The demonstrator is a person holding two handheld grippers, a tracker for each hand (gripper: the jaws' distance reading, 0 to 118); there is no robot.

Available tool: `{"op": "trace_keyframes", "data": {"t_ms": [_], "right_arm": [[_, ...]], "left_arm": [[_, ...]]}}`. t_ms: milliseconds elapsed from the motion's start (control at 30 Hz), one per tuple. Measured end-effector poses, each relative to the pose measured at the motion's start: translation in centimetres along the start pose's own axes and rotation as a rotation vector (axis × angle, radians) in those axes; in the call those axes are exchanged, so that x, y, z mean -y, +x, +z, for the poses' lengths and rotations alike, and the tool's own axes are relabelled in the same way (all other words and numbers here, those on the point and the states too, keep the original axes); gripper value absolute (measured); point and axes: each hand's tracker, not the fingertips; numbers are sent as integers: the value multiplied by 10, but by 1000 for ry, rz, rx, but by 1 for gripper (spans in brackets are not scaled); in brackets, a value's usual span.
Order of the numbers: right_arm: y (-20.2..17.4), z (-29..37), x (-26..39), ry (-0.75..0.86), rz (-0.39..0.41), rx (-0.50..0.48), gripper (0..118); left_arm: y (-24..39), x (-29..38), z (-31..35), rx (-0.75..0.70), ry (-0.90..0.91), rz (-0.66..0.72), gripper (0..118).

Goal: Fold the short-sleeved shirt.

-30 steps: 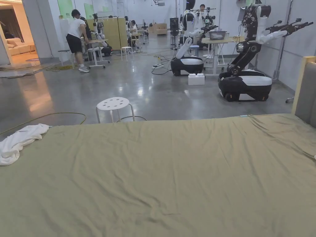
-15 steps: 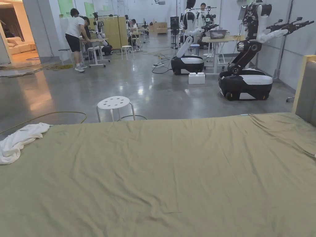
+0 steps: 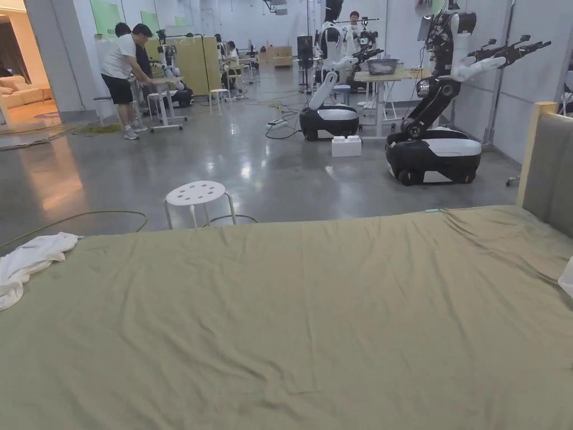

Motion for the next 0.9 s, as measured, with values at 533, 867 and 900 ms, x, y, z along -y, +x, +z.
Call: {"op": "trace_keyframes", "data": {"t_ms": [533,867,900], "right_arm": [[13,5,58,71,-126,-420,111],[9,16,96,192,-139,-405,113],[11,19,103,197,-159,-415,113]], "left_arm": [[14,37,10,58,51,-13,113],[21,92,16,58,102,33,113],[20,98,19,85,111,41,113]]}}
